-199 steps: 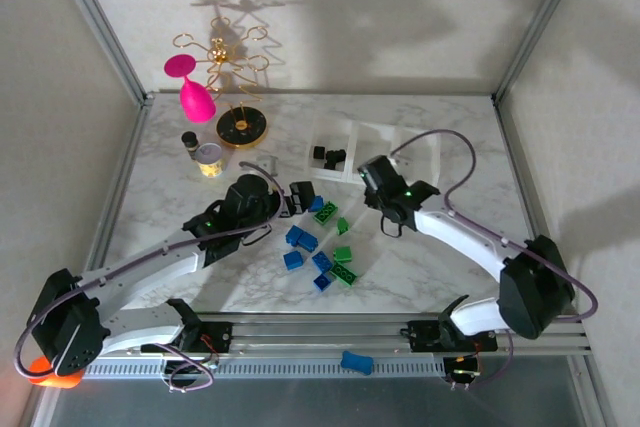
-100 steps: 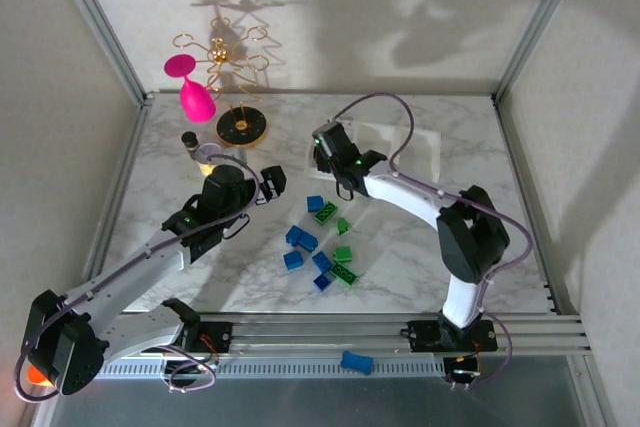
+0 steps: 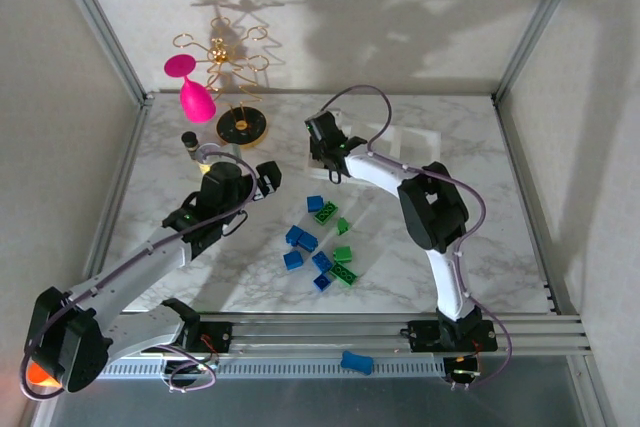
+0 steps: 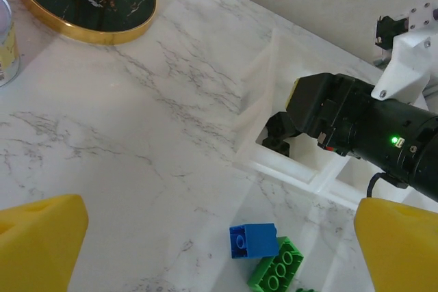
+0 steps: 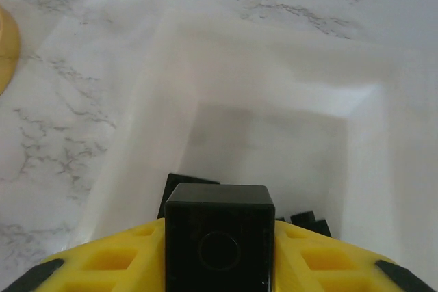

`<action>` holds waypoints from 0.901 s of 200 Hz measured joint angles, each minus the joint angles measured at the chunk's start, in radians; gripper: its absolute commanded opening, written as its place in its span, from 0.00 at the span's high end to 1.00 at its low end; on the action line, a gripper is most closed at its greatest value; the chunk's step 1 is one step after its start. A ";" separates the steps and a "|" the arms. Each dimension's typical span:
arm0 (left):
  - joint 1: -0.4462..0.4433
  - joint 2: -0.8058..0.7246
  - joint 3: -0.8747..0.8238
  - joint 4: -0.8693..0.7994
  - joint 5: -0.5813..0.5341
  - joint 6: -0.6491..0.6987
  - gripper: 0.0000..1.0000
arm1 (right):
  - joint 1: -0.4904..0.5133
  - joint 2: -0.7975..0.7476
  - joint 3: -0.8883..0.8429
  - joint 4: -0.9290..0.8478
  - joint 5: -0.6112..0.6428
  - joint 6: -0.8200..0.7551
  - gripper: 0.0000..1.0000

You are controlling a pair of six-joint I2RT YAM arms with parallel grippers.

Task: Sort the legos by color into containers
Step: Place the lego in the container.

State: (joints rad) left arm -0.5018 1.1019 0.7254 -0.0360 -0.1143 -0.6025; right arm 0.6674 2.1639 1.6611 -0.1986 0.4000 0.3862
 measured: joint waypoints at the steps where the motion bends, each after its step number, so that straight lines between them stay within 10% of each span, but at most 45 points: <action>1: 0.000 0.001 0.000 0.000 0.000 0.000 0.00 | -0.001 0.002 0.001 0.000 0.000 0.000 0.58; 89: 0.008 0.025 0.000 0.002 0.006 0.000 0.00 | -0.016 0.031 0.039 0.001 -0.026 -0.035 0.43; 180: 0.008 0.006 -0.008 0.001 0.085 0.003 0.00 | 0.014 -0.284 -0.219 0.024 -0.064 -0.035 0.36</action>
State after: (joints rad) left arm -0.4938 1.1084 0.7174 -0.0349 -0.0292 -0.5991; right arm 0.6819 1.8797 1.4418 -0.1745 0.3355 0.3515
